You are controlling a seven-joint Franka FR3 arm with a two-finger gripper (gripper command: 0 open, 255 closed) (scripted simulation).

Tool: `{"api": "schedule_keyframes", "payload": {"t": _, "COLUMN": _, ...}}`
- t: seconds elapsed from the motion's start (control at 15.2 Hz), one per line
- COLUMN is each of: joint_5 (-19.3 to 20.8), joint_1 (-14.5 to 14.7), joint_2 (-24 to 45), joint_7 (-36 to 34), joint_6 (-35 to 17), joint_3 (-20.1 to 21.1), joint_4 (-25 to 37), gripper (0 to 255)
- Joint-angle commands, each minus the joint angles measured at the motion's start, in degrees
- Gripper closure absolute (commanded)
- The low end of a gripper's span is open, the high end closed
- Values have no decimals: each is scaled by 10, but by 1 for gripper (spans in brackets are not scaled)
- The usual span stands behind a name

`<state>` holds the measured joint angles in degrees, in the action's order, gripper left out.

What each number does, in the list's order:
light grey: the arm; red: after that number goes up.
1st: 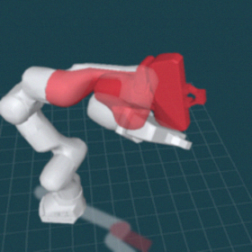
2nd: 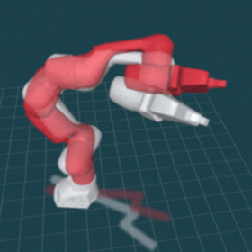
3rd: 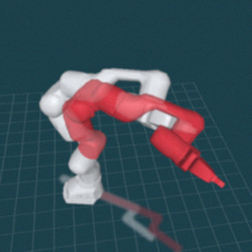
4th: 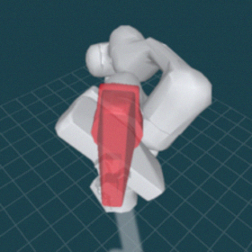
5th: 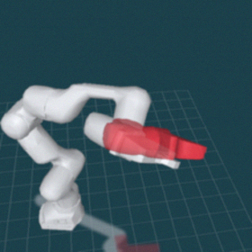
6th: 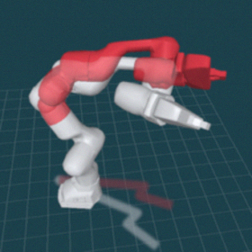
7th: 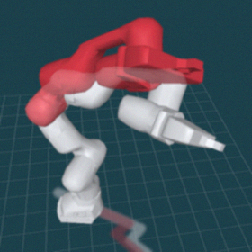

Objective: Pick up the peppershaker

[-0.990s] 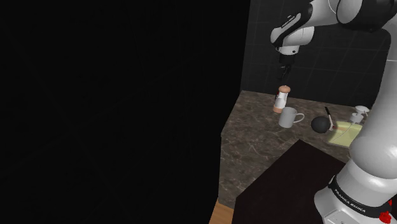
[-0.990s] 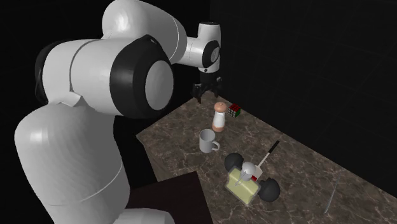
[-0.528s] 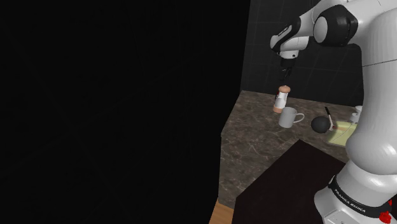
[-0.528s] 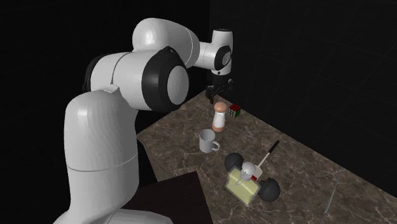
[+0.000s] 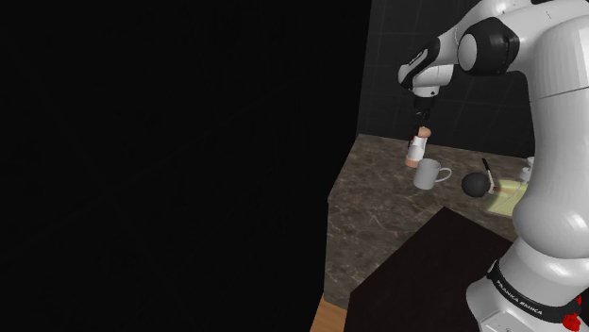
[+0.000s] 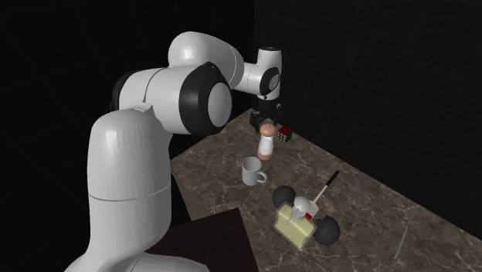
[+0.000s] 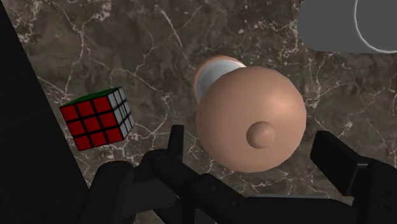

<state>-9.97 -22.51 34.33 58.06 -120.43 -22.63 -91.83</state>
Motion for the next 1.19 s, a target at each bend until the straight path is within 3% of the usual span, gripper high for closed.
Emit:
{"api": "schedule_keyframes", "payload": {"t": 0.0, "joint_5": 0, "joint_1": 0, "joint_2": 1, "joint_7": 0, "joint_6": -2, "joint_3": 0, "joint_4": -1, "gripper": 255}}
{"api": "schedule_keyframes", "payload": {"t": 0.59, "joint_5": -1, "joint_1": -1, "joint_2": 2, "joint_7": 1, "joint_6": -2, "joint_3": 0, "joint_4": 0, "gripper": 255}}
{"api": "schedule_keyframes", "payload": {"t": 1.12, "joint_5": 10, "joint_1": 3, "joint_2": -27, "joint_7": -3, "joint_6": 45, "joint_3": -7, "joint_4": 20, "gripper": 255}}
